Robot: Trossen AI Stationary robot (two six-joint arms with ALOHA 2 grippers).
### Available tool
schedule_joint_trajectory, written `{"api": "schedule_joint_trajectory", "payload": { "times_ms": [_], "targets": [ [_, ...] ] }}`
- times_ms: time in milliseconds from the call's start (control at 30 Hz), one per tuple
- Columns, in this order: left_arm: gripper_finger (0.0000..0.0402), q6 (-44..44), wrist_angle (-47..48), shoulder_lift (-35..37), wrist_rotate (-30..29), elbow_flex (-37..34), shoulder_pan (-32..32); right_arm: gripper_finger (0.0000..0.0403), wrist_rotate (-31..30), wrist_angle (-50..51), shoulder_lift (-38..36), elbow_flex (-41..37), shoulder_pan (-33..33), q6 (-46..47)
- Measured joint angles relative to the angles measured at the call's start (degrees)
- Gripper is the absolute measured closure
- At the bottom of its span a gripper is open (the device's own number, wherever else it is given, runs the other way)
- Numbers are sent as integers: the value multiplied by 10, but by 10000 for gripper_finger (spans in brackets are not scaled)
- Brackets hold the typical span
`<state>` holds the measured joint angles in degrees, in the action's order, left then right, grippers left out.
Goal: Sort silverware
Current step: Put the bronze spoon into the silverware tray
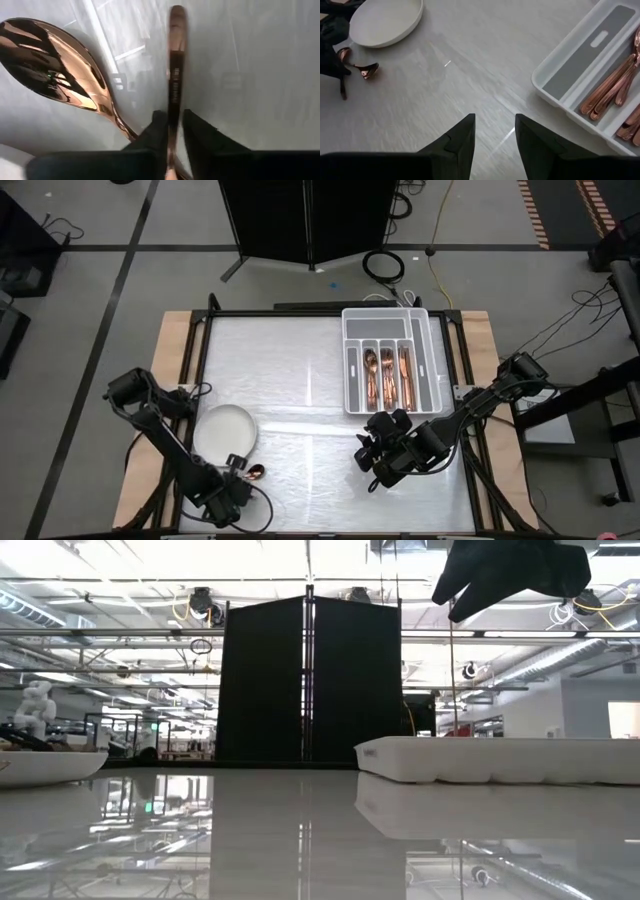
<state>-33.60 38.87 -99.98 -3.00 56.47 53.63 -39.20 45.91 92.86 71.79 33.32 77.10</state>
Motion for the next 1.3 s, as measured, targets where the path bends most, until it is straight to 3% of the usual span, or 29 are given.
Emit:
{"api": "schedule_joint_trajectory", "payload": {
  "times_ms": [133,333,533,733,867,967,1100,1300],
  "targets": [
    [392,24,6,1,10,4,-16,271,0,-4,0,0,-1,-1],
    [397,60,31,20,8,38,-42,271,0,-12,0,0,-7,-18],
    [400,104,120,40,7,106,-64,271,0,-12,0,0,-14,-27],
    [401,144,157,69,-41,164,-78,271,-33,-16,0,0,-15,-32],
    [401,174,157,108,-81,163,-96,271,-41,-37,10,0,-18,-43],
    [401,185,155,151,-93,154,-128,271,-17,-95,29,0,-22,-121],
    [401,203,132,204,-94,128,-190,271,11,-217,61,0,-26,-300],
    [401,190,114,248,-7,89,-320,271,19,-371,92,0,-36,-565]
  ]
}}
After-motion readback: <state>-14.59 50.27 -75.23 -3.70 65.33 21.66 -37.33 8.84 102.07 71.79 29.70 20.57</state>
